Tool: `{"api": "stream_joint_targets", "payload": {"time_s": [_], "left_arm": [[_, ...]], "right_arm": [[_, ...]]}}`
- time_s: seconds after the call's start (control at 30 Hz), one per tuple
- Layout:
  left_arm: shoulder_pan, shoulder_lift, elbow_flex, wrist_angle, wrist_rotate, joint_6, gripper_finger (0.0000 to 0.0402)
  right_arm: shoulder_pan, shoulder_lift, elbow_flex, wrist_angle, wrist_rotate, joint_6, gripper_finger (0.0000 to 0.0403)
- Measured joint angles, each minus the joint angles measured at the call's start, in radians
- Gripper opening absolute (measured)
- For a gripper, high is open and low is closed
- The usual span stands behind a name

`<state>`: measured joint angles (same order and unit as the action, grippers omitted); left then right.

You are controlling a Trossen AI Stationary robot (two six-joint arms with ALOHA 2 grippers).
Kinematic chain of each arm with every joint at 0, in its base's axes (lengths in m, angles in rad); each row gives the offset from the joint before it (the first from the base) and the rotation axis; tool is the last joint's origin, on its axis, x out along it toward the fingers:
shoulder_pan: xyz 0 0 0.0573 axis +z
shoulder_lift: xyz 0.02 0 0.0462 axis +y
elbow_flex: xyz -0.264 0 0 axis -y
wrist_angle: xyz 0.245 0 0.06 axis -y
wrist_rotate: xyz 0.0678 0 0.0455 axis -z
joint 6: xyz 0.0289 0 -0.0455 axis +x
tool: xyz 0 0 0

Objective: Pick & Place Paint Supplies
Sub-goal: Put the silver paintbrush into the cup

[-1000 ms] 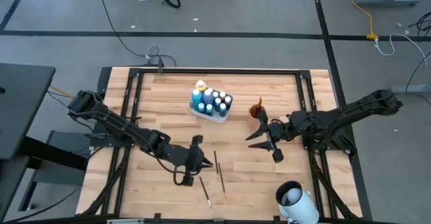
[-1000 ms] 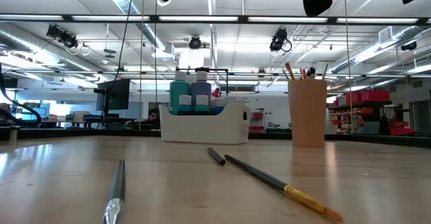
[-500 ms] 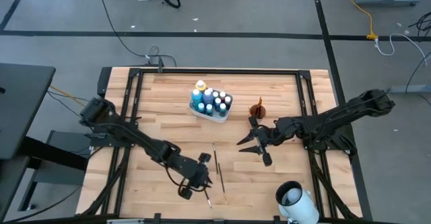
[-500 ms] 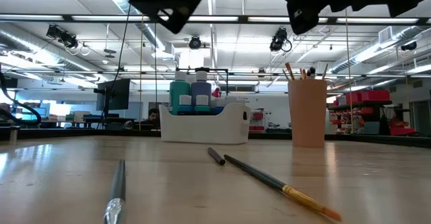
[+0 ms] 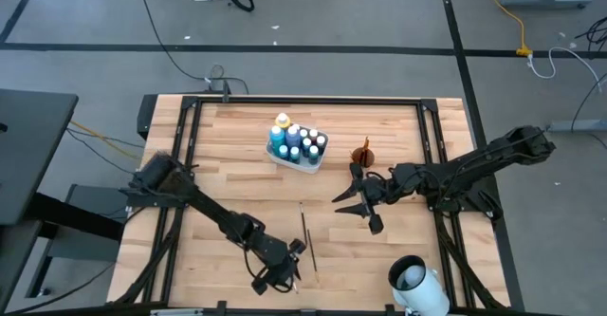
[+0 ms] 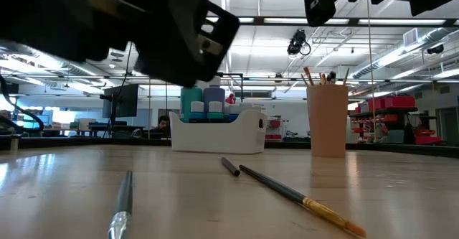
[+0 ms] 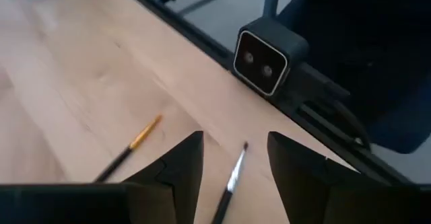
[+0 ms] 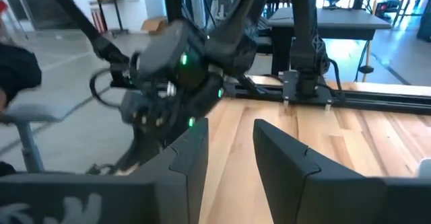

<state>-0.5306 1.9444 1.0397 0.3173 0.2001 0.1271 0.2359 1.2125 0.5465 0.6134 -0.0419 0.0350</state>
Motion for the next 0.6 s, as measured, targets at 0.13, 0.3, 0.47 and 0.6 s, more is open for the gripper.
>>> {"api": "stream_joint_targets", "payload": {"time_s": [0.13, 0.3, 0.47, 0.6], "left_arm": [[-0.020, 0.058, 0.000, 0.080, -0.031, 0.033, 0.0169], [-0.024, 0.122, 0.013, 0.098, -0.024, 0.021, 0.0166], [-0.033, 0.154, 0.036, 0.101, -0.039, 0.121, 0.0166], [-0.033, 0.151, 0.052, 0.103, -0.021, 0.140, 0.0166]], "right_arm": [[0.000, 0.000, 0.000, 0.016, 0.000, 0.040, 0.0120], [0.000, 0.000, 0.000, 0.024, 0.000, 0.054, 0.0120], [0.000, 0.000, 0.000, 0.028, 0.000, 0.033, 0.0120], [0.000, 0.000, 0.000, 0.020, 0.000, 0.028, 0.0120]]}}
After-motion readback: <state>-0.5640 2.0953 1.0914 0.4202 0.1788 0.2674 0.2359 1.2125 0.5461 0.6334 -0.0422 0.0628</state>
